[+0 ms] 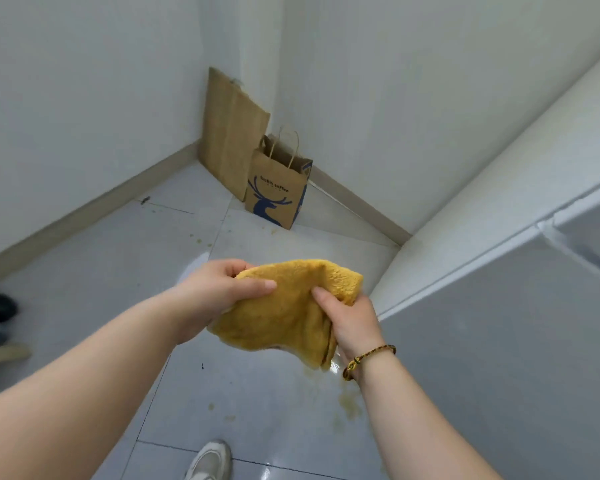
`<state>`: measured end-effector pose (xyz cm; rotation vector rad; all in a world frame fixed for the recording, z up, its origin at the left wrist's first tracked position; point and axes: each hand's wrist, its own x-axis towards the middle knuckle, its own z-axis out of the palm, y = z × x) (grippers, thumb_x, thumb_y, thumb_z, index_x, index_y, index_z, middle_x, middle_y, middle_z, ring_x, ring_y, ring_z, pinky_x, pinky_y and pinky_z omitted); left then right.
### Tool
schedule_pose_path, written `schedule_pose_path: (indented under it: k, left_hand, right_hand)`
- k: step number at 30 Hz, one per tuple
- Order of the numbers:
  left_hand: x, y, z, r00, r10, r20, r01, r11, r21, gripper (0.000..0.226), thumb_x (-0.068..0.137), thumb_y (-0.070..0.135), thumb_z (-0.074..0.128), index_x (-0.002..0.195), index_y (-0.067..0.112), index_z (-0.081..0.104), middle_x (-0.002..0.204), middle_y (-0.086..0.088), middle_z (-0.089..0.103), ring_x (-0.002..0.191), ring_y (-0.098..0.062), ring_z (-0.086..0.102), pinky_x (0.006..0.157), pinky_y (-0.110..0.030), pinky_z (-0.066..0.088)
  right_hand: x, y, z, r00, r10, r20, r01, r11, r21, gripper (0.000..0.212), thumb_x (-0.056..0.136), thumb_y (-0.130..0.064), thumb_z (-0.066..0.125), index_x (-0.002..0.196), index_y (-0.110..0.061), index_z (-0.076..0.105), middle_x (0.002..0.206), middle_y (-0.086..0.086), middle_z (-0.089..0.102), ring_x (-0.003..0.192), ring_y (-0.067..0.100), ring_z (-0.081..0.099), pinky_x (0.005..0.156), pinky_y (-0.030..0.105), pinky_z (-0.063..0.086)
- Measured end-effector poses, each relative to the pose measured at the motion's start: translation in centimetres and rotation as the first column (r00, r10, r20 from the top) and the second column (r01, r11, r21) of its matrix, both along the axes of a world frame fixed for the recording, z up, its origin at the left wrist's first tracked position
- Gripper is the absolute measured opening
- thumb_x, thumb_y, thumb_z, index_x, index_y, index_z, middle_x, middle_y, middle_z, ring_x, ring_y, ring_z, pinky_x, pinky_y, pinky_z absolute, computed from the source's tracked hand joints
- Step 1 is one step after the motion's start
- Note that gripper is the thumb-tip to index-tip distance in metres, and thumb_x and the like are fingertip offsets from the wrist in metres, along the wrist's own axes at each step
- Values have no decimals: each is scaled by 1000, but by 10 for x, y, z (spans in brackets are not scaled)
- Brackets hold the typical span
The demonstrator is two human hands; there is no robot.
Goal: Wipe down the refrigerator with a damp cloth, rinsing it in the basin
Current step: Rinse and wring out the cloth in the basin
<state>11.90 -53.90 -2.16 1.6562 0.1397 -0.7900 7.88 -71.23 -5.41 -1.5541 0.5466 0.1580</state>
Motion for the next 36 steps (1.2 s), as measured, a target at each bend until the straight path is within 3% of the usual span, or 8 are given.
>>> schedule_pose_path:
  k: [3,6,10,15,18,22,28,36]
  left_hand:
    - [-18,25,62,996,91,22,-90,996,-25,19,74,27,73,85,16,64,89,-7,66,88,-26,63,72,-36,52]
    - [-52,62,115,984,158,86,-152,986,-76,38,56,29,75,91,16,66,86,-5,68,83,-20,66,66,-28,51]
    - [-115,128,160,920,373,120,-357,924,-134,43,54,21,70,96,11,66,86,-5,68,74,-13,66,61,-20,51]
    - [-182,223,181,662,729,174,-704,684,-191,24,66,15,74,87,22,67,87,-2,67,84,-18,62,66,-26,48]
    - [-222,296,178,454,874,174,-848,484,-217,24,77,3,69,90,23,64,91,-5,65,87,-21,60,69,-29,48]
    - [-268,383,159,316,937,149,-926,339,-167,26,80,6,65,94,28,60,101,-1,62,94,-19,57,75,-31,48]
    - [-306,475,121,307,936,173,-951,296,87,50,81,10,66,121,30,44,117,0,45,109,-22,47,90,-36,44]
    - [-285,545,59,174,983,-54,-973,180,145,31,84,13,62,107,30,50,119,-4,47,112,-27,46,93,-42,44]
  right_hand:
    - [-6,23,60,1000,16,17,-16,1000,2,10,82,-16,66,88,-21,59,91,1,64,92,22,61,86,39,50]
    - [-12,48,123,996,80,45,-82,996,31,10,82,-14,66,85,-21,59,89,1,63,88,21,60,83,38,50]
    - [-32,107,178,942,319,104,-322,947,14,10,85,-13,63,80,-22,59,84,-2,62,82,14,57,70,28,48]
    - [-61,225,210,800,584,138,-583,811,-55,14,89,-15,57,80,-26,56,82,-9,58,79,7,53,63,16,42]
    - [-82,314,210,703,701,119,-701,712,-49,14,89,-13,56,82,-25,57,83,-6,60,78,6,55,64,16,44]
    - [-112,420,192,617,784,66,-784,620,-37,15,90,-15,54,82,-27,54,84,-7,59,78,4,53,63,15,43]
    - [-150,540,144,563,824,-61,-826,564,8,17,91,-19,54,80,-32,51,84,-9,57,80,7,52,80,29,44]
    - [-117,620,83,486,853,-188,-874,477,-95,9,89,-20,57,95,-21,50,88,-3,54,83,13,51,81,30,43]
